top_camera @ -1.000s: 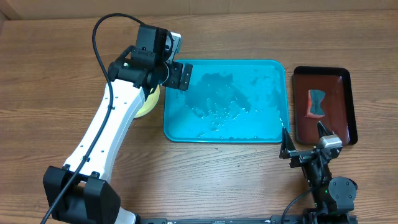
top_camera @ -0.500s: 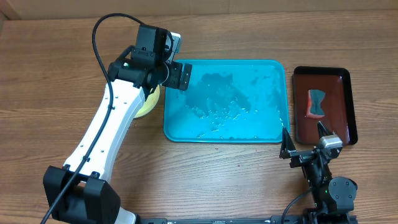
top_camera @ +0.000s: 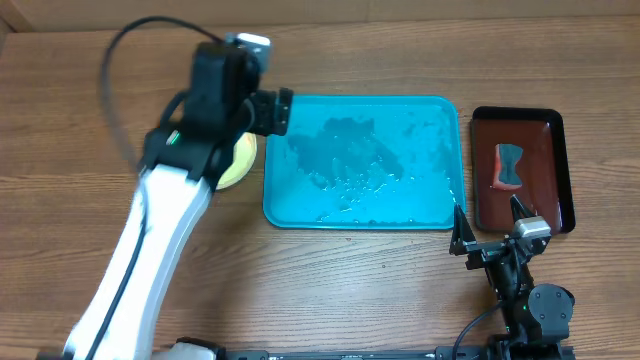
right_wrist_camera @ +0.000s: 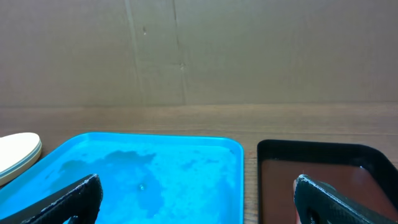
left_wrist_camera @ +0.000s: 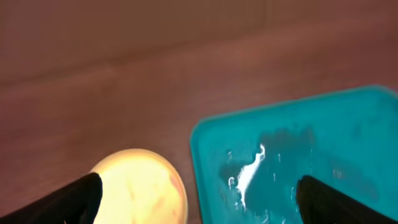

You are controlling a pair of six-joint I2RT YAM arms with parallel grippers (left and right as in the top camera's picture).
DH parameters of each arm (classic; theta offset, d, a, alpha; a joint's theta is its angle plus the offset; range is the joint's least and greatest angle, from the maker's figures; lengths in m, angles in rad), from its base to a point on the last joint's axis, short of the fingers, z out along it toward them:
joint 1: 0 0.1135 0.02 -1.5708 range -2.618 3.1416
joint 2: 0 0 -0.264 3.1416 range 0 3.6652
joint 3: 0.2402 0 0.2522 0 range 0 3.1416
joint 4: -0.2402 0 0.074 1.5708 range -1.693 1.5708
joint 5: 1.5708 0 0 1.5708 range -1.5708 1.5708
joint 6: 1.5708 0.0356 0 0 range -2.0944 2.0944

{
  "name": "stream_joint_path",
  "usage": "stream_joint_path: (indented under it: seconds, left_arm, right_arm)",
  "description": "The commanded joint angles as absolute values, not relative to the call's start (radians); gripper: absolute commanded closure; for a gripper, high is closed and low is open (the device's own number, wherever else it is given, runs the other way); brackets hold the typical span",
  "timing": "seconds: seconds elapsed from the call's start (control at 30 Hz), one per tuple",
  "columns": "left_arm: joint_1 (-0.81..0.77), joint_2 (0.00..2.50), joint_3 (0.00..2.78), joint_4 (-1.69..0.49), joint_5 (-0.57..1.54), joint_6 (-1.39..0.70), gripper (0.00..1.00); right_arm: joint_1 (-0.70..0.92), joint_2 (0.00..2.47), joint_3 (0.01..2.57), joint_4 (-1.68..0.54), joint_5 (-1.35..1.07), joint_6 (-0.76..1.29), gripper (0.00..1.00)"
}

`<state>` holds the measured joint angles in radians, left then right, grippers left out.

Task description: Clean dirty plates on tray and stack at the side

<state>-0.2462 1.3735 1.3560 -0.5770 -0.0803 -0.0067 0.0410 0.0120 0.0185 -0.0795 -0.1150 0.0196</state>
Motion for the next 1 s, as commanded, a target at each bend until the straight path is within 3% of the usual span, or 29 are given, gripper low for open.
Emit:
stream_joint_path:
  seconds: [0.0, 0.27, 0.5, 0.97]
  left_arm:
    - [-0.192, 1.204, 1.179, -0.483, -0.07, 0.002, 0.0]
    - [-0.064, 0.783, 0.651, -0.093, 0.027, 0.001, 0.0]
    - [-0.043, 0.407, 0.283, 0.107, 0.018, 0.014, 0.0]
    - [-0.044, 0.059, 0.005, 0.117, 0.014, 0.054, 0.01]
  right_arm:
    - [0.047, 0.003, 0.008, -0.074, -0.105, 0.023, 0.0]
    - [0.047, 0.003, 0.008, -0.074, -0.105, 0.023, 0.0]
    - [0.047, 0.003, 0.008, -0.074, -0.105, 0.023, 0.0]
    - [0.047, 0.003, 0.008, -0.074, -0.105, 0.023, 0.0]
